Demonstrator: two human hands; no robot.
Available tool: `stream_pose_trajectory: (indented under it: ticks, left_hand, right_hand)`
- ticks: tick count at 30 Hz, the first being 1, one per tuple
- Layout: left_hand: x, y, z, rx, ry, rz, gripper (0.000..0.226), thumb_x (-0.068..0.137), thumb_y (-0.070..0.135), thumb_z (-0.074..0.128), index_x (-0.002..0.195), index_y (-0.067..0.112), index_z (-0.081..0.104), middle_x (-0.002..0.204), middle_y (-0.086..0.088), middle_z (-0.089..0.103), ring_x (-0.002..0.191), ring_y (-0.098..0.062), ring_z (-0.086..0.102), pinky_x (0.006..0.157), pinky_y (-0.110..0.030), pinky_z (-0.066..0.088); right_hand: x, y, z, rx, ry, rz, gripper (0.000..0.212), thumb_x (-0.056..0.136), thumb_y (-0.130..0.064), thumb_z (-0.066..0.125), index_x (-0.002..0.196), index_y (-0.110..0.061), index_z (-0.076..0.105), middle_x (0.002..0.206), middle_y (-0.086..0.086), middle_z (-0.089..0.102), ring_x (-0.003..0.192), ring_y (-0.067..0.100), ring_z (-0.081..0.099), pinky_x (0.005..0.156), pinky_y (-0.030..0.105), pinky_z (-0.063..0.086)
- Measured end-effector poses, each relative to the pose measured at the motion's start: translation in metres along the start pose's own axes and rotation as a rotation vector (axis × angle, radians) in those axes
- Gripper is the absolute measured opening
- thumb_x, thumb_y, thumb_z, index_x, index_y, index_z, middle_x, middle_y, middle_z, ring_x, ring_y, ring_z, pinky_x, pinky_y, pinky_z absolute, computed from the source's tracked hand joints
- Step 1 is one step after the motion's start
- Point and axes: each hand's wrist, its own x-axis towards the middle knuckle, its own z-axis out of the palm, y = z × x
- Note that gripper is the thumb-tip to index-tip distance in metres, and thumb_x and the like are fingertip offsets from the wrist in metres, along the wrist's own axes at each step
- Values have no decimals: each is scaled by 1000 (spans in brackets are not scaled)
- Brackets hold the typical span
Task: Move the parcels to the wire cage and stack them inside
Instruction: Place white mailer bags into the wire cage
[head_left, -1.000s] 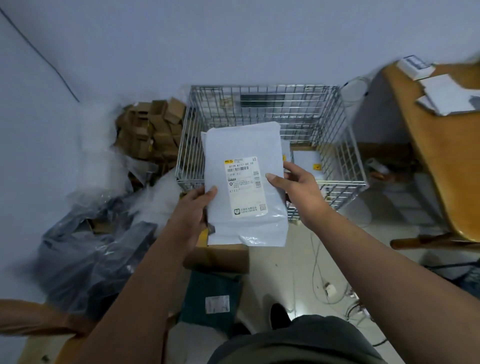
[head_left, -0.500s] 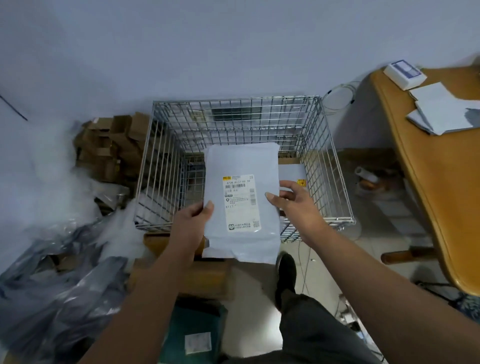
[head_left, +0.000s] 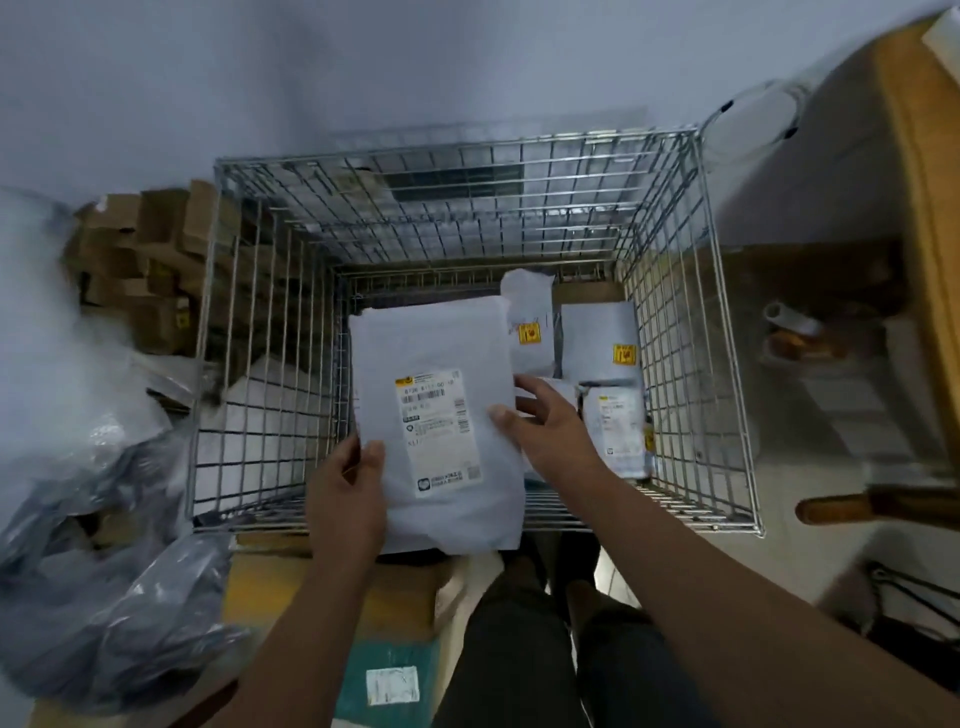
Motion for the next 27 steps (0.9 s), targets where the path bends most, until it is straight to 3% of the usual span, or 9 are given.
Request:
stream_pose_trajectory:
  ticks: [3,9,11,15,19,20,22,24,27]
  left_hand:
    - [29,-1,21,7,-35,-7,22,105,31,60,125,28,70,97,20,71,86,4,69,68,-19,53]
    - [88,18,105,66,-221,-10,33,105,31,60,135,20,66,114,4,73,101,-20,71,85,-46,61]
    - [106,25,143,91,-269,-7,35,105,36,59,136,21,65,120,1,73,101,-23,71,81,-55,63]
    - [149,28,226,34,-320,-42,35,100,37,68,131,20,69,114,5,75,82,-11,72,47,-32,60]
    - [189,16,312,34,-313,-39,26,99,26,72,121,13,77,80,19,67,54,14,62,39,-8,45]
    - [199,11,332,42,-323,-34,24,99,23,72,118,9,78,78,17,67,54,13,63,43,-11,50]
    - [218,1,368,63,-337,-25,23,98,21,72,115,6,79,89,2,76,75,-2,71,73,-26,63]
    - [235,-12,396,102,-342,0,26,97,21,74,117,5,78,110,-8,78,99,-17,71,95,-30,57]
    - [254,-36,428,151,-361,34,17,96,19,75,109,9,80,97,6,73,91,-12,67,83,-19,52]
  right_hand:
    - [22,4,-2,12,37,26,60,92,-25,80,147,-26,55,137,2,67,120,22,68,99,46,59]
    - [80,8,-51,-14,257,46,53,94,-15,77,143,-25,59,129,1,71,103,21,74,91,51,63]
    - [107,9,-72,-40,308,58,54,93,-14,77,143,-24,59,127,2,72,102,21,74,91,52,63]
    - [178,23,-116,-56,400,81,54,95,-16,75,144,-17,55,133,4,69,110,28,71,98,54,59]
    - [259,47,-145,-133,480,68,51,95,-24,73,142,-22,54,129,1,67,110,23,67,98,41,57]
    - [279,55,-150,-136,501,61,53,93,-25,74,142,-22,54,131,3,67,109,21,66,96,37,56]
    - [316,73,-159,-178,543,75,60,91,-30,75,146,-21,51,137,9,60,114,25,63,100,40,55]
    - [344,92,-166,-270,575,136,70,91,-38,73,152,-22,43,143,14,48,124,32,56,108,41,50]
    - [373,123,-175,-290,612,196,77,91,-41,72,157,-22,37,145,15,42,133,36,49,113,44,45]
